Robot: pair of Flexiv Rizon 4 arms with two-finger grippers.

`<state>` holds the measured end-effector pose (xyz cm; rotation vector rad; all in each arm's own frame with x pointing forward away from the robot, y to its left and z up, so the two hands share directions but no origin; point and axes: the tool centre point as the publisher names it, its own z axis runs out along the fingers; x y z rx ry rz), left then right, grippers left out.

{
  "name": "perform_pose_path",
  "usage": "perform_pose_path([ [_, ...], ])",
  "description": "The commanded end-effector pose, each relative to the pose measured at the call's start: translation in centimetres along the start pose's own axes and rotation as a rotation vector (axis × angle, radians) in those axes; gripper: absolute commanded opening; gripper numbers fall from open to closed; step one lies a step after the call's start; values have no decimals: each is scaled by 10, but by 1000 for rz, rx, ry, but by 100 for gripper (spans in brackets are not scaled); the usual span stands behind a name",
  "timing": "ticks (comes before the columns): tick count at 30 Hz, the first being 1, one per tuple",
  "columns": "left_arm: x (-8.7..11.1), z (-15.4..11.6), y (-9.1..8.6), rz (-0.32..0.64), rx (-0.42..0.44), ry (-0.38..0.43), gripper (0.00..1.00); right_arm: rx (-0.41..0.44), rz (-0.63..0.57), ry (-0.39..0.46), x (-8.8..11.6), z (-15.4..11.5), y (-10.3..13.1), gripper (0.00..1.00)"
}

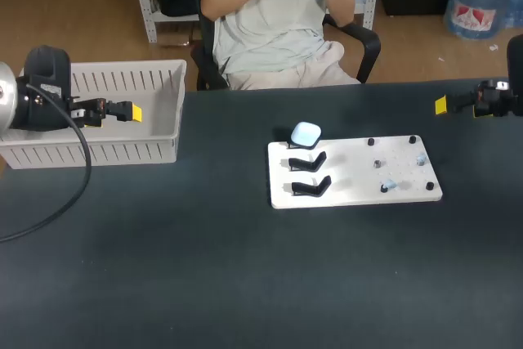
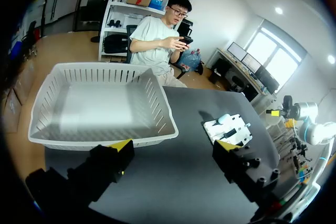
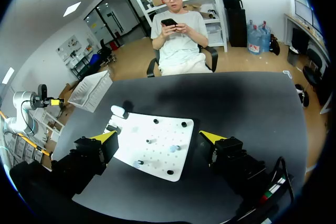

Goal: Pick up each earbud case from the left stands, insert the matching earbuds, close the lid, and place the case in the box.

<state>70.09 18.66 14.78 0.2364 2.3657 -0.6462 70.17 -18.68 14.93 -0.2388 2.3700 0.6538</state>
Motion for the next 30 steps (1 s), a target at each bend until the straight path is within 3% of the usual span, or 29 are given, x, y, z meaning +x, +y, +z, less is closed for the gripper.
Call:
perform_pose_path([
  [1, -1, -1, -2, -2, -7, 5, 100, 2, 0, 1, 0, 0, 0, 100],
  [30, -1, 1, -3, 16, -2, 4, 100, 2, 0, 1, 0, 0, 0, 100],
])
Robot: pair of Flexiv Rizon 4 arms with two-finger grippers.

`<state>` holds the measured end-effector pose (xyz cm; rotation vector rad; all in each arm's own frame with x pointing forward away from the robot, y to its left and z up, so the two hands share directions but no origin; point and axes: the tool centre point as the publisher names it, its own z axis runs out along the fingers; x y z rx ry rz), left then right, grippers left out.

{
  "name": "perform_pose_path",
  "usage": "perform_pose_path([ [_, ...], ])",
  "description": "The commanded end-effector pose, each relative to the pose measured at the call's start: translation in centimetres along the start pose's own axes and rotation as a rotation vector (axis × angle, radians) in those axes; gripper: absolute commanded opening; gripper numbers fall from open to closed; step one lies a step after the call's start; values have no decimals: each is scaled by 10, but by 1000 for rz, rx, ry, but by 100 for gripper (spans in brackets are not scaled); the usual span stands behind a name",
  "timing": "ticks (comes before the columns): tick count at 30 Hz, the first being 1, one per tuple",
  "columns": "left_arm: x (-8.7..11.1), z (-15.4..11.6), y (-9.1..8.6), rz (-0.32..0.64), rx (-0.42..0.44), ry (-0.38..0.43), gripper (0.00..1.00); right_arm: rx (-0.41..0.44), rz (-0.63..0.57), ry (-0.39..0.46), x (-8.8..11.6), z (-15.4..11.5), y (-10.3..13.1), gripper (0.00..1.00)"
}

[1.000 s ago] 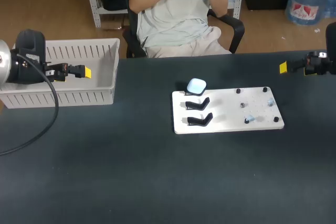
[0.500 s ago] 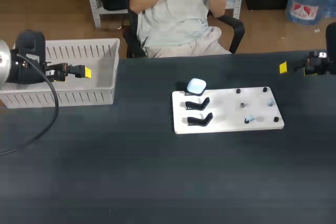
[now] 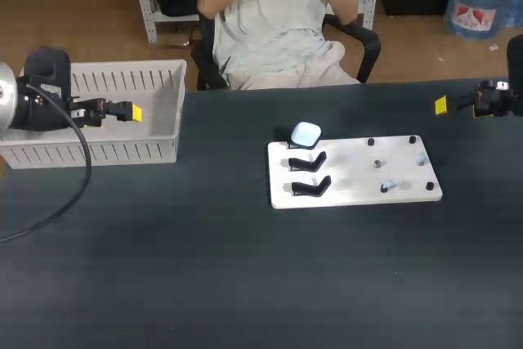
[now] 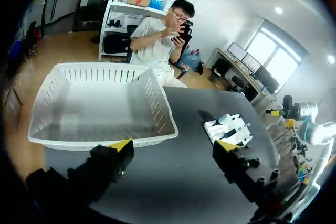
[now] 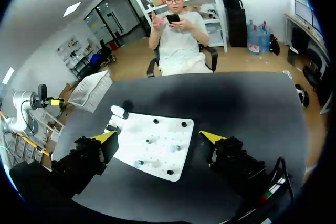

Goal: Pick up each earbud case from the left stands, insert the matching earbuds, close the lid, and place the case in the box.

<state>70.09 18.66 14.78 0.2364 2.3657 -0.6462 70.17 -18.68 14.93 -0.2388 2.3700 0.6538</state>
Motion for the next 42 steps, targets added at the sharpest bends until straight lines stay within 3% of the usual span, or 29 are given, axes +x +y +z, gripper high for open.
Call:
perform_pose_path([
  [1, -2, 3, -5, 35, 1, 5, 100, 2, 0, 1, 0, 0, 0, 100],
  [8, -12, 20, -27, 255, 122, 7, 100, 2, 0, 1, 0, 0, 0, 100],
  [13, -18, 33, -46, 465, 237, 22, 100, 2, 0, 1, 0, 0, 0, 100],
  [23, -17, 61, -85, 804, 379, 16, 100, 2, 0, 1, 0, 0, 0, 100],
  [36, -5, 106, -120, 951, 495, -6, 100, 2, 0, 1, 0, 0, 0, 100],
  [42, -4, 127, -132, 961, 535, 18, 100, 2, 0, 1, 0, 0, 0, 100],
])
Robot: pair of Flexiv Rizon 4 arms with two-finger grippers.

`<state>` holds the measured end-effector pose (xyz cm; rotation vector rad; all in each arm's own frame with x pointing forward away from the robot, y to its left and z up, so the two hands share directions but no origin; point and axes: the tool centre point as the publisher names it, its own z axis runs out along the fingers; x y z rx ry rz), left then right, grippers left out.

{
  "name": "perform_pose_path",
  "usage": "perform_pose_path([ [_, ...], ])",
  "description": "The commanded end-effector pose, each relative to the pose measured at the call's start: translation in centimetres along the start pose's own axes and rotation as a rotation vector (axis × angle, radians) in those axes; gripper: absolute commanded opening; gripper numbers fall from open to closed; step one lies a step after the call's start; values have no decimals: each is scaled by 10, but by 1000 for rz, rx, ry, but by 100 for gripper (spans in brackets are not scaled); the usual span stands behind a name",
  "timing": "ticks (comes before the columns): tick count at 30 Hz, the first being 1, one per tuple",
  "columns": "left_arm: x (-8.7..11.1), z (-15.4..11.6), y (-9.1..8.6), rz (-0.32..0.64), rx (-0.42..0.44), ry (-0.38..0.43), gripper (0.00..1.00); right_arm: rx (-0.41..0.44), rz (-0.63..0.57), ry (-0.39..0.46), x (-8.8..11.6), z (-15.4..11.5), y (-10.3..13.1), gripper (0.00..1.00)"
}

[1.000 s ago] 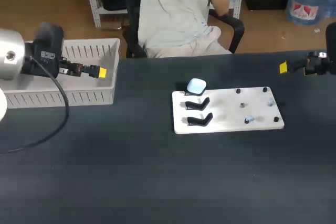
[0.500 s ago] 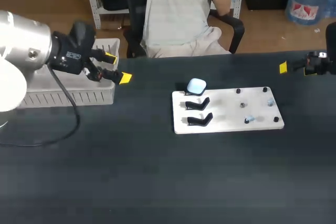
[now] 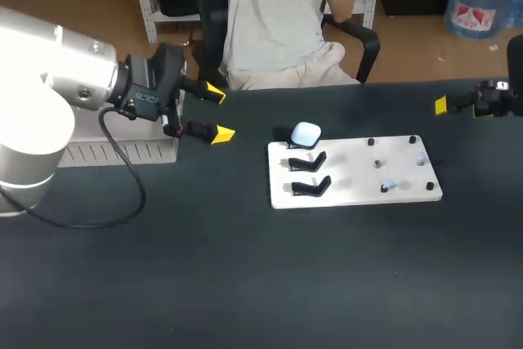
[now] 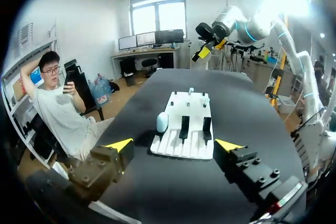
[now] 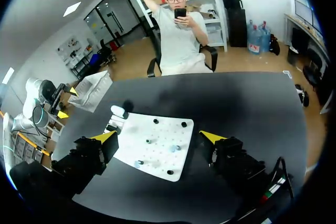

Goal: Pick up each earbud case from the left stands, insert the matching earbuds, close the lid, and place the case in the box.

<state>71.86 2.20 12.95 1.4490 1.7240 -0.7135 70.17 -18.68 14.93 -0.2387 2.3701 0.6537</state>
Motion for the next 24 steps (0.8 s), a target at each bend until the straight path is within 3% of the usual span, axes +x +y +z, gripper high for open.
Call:
perform_pose_path([
  [1, 2, 25, 9, 3, 44, 15, 100, 2, 0, 1, 0, 0, 0, 100],
  [15, 11, 87, 14, -32, 100, 11, 100, 2, 0, 1, 0, 0, 0, 100],
  [19, 13, 100, 17, -38, 106, -5, 89, 2, 0, 1, 0, 0, 0, 100],
  [24, 17, 112, 22, -23, 99, -25, 95, 2, 0, 1, 0, 0, 0, 100],
])
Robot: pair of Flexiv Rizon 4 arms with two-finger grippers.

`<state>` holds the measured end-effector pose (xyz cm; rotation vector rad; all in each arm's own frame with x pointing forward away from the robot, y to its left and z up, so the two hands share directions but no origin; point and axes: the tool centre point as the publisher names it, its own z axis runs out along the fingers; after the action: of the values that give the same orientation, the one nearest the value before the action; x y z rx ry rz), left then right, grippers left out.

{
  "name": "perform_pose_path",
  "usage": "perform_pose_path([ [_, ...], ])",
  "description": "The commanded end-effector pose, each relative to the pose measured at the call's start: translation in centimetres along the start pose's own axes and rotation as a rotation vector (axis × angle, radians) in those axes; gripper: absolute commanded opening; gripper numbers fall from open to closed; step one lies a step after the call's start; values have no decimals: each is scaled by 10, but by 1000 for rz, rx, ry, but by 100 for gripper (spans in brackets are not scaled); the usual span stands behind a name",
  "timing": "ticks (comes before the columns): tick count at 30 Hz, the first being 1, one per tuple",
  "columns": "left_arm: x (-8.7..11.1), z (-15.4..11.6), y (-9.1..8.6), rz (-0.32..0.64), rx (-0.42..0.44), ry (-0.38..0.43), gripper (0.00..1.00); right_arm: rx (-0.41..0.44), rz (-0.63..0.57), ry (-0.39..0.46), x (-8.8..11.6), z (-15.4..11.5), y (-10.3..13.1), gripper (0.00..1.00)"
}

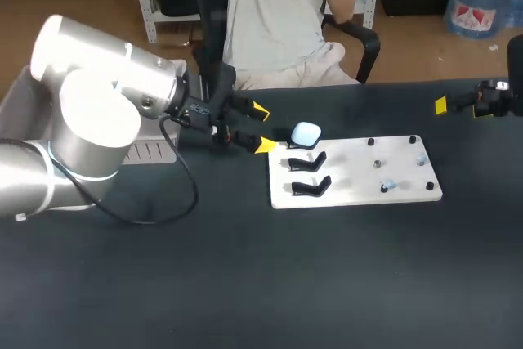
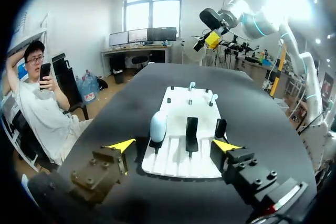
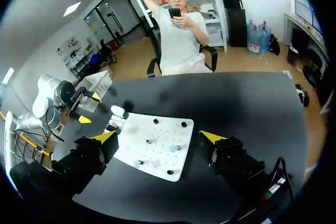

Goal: Pick up each earbud case from the left stands, insert the matching earbuds, close the lid, and place the case in the box.

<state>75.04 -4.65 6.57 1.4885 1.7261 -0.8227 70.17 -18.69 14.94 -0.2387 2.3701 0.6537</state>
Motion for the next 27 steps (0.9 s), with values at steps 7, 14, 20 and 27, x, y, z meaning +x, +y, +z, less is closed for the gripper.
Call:
perform_pose_path([
  [7, 9, 27, 18, 12, -2, -40, 75, 2, 0, 1, 0, 0, 0, 100],
  [14, 11, 42, 25, 14, 4, -53, 66, 2, 0, 1, 0, 0, 0, 100],
  [20, 10, 52, 31, 15, 9, -59, 64, 2, 0, 1, 0, 0, 0, 100],
  [27, 8, 59, 35, 19, 17, -62, 47, 2, 0, 1, 0, 0, 0, 100],
])
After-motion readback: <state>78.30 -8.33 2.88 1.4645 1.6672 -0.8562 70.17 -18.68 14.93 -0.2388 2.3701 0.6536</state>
